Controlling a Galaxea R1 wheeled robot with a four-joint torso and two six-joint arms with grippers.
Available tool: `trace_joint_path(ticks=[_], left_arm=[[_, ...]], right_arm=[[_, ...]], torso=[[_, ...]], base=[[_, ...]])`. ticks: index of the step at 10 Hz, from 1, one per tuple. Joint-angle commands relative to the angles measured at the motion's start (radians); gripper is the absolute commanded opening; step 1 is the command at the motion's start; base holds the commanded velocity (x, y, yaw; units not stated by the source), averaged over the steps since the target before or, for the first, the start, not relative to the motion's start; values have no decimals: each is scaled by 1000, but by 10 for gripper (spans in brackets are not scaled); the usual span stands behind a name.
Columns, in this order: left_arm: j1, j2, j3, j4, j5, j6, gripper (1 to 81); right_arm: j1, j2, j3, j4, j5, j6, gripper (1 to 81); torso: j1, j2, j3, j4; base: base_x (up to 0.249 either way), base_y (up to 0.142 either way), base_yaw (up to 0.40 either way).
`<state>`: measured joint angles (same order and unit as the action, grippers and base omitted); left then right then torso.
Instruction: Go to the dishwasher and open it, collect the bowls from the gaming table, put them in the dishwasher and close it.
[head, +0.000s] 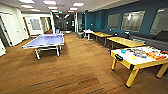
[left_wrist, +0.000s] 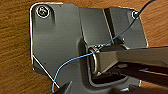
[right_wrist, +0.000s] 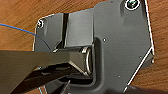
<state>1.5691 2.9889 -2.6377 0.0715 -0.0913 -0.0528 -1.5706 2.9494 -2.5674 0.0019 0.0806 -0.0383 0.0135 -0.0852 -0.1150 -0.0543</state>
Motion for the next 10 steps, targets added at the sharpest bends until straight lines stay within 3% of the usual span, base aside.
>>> trace_joint_path(ticks=[1, 10], left_arm=[[-36, -1, 5, 11, 51, 5, 811], [-36, -5, 5, 8, 51, 5, 811]], right_arm=[[40, -2, 6, -8, -55, -5, 811], [34, 3, 3, -10, -59, -5, 811]], torso=[[0, 0, 0, 0], [0, 0, 0, 0]], base=[[0, 0, -400], [0, 0, -400]])
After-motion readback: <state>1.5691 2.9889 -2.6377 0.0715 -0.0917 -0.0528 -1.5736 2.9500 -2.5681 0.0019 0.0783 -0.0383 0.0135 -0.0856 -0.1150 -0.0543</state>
